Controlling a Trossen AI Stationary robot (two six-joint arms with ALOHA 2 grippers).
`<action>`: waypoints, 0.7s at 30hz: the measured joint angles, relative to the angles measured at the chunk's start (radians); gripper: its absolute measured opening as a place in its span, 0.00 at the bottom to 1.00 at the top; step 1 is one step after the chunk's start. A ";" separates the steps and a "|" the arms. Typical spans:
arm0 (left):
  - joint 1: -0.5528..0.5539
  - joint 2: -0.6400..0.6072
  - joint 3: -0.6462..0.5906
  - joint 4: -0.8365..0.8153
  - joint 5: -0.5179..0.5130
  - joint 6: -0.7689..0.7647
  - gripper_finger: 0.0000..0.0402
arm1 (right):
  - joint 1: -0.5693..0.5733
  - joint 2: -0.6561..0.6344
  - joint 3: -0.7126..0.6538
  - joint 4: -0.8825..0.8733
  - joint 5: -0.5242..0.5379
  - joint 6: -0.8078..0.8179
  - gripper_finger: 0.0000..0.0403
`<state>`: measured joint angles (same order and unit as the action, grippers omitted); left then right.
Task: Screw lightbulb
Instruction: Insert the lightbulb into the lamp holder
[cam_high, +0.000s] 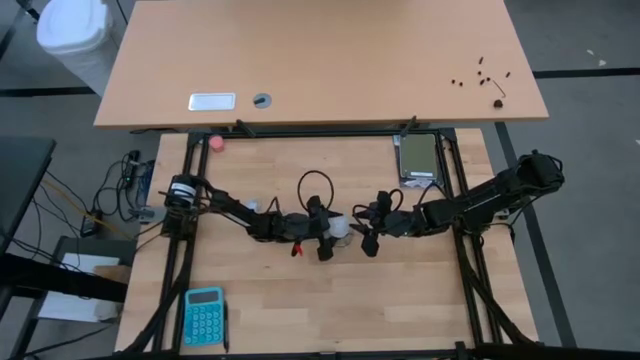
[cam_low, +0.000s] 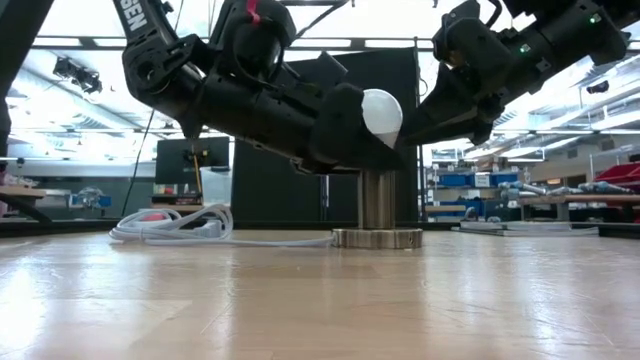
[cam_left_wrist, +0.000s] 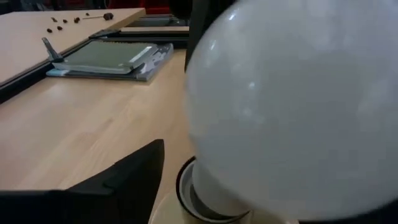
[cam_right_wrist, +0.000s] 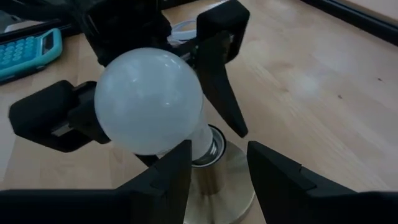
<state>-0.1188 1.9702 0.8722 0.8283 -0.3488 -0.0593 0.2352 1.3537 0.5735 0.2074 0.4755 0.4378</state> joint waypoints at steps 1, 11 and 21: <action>0.000 -0.009 0.000 -0.022 -0.002 0.000 0.77 | 0.000 0.000 0.000 0.001 0.001 -0.003 0.42; 0.034 -0.054 0.002 -0.107 0.074 -0.014 0.77 | -0.003 -0.009 0.000 0.003 0.002 -0.022 0.42; 0.036 -0.054 0.002 -0.133 0.108 -0.044 0.77 | 0.005 -0.016 0.000 -0.017 0.003 0.012 0.42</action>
<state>-0.0825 1.9160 0.8738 0.6952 -0.2413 -0.1036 0.2398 1.3376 0.5739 0.1907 0.4781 0.4502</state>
